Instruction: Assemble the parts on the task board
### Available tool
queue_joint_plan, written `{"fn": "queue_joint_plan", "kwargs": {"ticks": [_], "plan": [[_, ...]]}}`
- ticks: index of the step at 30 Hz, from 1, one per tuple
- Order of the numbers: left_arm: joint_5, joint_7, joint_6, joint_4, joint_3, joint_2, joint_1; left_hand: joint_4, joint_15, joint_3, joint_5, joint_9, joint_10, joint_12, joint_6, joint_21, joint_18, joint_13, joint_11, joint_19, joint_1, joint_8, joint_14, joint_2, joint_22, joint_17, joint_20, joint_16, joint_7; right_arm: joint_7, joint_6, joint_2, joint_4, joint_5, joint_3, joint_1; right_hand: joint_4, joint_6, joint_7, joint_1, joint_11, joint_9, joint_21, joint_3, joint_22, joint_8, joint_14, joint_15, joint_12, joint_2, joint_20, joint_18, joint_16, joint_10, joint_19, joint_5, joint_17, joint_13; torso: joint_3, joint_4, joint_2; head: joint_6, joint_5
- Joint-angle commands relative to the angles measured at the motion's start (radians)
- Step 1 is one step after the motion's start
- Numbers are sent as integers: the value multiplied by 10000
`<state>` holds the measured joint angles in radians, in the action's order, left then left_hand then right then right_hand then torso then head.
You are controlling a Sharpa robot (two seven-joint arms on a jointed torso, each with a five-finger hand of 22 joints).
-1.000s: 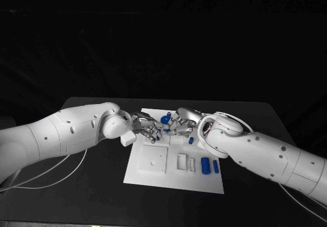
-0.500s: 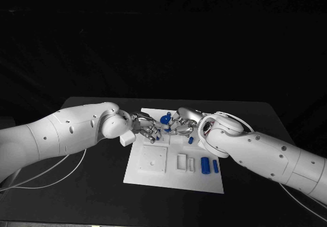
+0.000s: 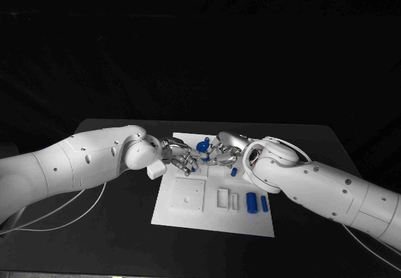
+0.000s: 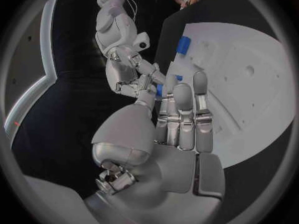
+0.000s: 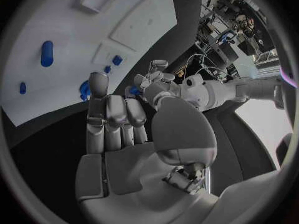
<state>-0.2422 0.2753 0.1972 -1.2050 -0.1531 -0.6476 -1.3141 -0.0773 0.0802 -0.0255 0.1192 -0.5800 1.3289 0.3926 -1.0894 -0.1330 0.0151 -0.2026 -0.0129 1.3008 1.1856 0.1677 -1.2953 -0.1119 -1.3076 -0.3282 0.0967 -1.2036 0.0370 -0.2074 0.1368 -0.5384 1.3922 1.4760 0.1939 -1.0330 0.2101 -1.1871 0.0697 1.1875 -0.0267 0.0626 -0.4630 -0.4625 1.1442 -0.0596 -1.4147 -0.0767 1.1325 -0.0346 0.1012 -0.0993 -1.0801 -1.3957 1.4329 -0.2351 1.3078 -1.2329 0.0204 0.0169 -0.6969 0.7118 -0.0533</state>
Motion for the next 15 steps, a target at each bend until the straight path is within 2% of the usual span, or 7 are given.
{"fn": "queue_joint_plan", "kwargs": {"ticks": [1, 7, 10, 15], "plan": [[11, -59, 144, -19, 8, 29, -5, -5, 19, -15, 6, 38, -23, 5, 55, 8, -7, 12, -58, -5, 49, -76, 24, -30, -158, -14, 54, -53, 11, 26, -87, 6, 35, 57, 1, 5, 9, -687, -155, -9, -64, 16, 16, -45, 8, -35, -10, -47, -49, 80, 0, -83, 58, -8, 52, 7, 324, -15, 2, 1, -2, 3, -2], [11, -74, 92, -14, 8, 35, -5, 81, -10, 66, -171, 312, -96, 30, 131, 2, 18, -10, -18, -9, -36, -339, 34, 3, -154, -10, 26, -56, 108, 43, -140, 6, 66, 52, 1, 5, 9, -687, -155, -9, -64, 16, 16, -45, 8, -35, -10, -47, -49, 80, 0, -83, 58, -8, 52, 7, 324, -15, 4, -2, 0, 1, -1], [11, -79, 85, -14, 8, 36, -5, 115, -27, 100, -175, 734, -147, 60, 69, 2, 42, -26, 1, -14, 2, -453, 42, 5, -153, -7, 5, -65, 143, 52, -175, 4, 76, 49, 1, 5, 9, -687, -155, -9, -64, 16, 16, -45, 8, -35, -10, -47, -49, 80, 0, -83, 58, -8, 52, 7, 324, -15, 2, 1, 0, 3, -4], [11, -76, 95, -13, 8, 41, -5, 73, -27, 58, -102, 784, -162, 54, 84, 0, 42, -21, 3, -14, 68, -455, 43, -39, -154, -7, 6, -67, 144, 61, -189, 5, 81, 47, 1, 5, 24, -684, -153, -8, -62, 15, 61, -43, 75, -34, -10, -47, -58, 86, 0, -78, 63, -5, 68, 14, 322, -13, 3, 0, 0, 7, -5]]}}
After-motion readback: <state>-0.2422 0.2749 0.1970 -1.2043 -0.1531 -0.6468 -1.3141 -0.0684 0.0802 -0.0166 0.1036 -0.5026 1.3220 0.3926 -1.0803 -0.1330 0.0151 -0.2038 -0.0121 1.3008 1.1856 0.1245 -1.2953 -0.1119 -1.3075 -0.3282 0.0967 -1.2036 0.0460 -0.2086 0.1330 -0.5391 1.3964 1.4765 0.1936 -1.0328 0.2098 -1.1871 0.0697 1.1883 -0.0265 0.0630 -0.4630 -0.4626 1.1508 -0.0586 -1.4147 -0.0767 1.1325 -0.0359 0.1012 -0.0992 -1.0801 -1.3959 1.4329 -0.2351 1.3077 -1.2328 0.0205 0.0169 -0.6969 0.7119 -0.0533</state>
